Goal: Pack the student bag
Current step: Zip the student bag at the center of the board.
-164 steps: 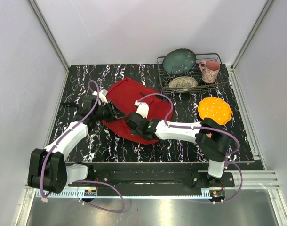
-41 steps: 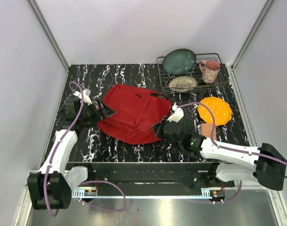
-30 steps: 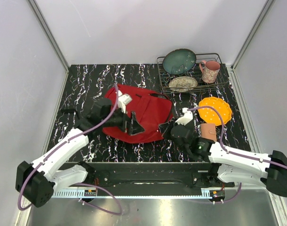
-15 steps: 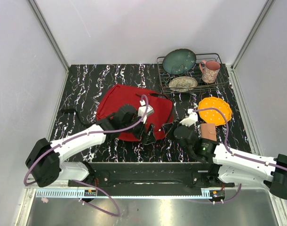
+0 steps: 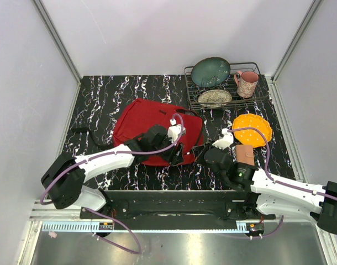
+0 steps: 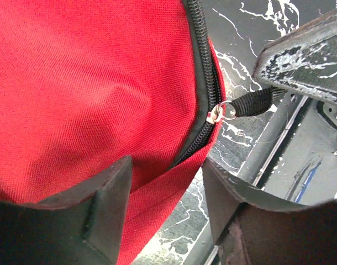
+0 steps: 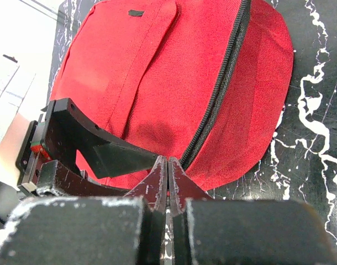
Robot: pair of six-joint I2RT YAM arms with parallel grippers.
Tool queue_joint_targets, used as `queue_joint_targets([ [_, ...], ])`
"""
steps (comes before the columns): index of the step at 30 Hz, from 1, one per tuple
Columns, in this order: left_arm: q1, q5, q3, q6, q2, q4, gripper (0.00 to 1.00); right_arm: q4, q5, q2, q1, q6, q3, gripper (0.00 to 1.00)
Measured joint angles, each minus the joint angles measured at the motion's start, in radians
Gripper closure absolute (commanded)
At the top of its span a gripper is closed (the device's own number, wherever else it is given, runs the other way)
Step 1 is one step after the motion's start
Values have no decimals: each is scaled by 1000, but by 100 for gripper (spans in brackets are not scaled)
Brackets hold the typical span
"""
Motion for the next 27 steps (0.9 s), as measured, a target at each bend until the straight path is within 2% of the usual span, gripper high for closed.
queue_joint_targets([
  [4, -5, -3, -1, 1, 5, 17, 74, 0, 0, 0, 0, 3, 0, 100],
  [5, -5, -3, -2, 2, 5, 22, 86, -1, 0, 0, 0, 3, 0, 100],
  [8, -6, -6, -3, -4, 5, 36, 100, -8, -1, 0, 0, 4, 0, 97],
  [18, -8, -11, -4, -6, 10, 34, 100, -8, 0, 82, 0, 55, 5, 73],
  [20, -10, -11, -4, -8, 10, 34, 100, -10, -2, 114, 0, 69, 11, 62],
  [24, -11, -11, -4, -11, 10, 34, 100, -14, -2, 141, -1, 86, 23, 58],
  [27, -11, -11, -4, -14, 10, 34, 100, -15, -1, 141, -1, 94, 23, 63],
])
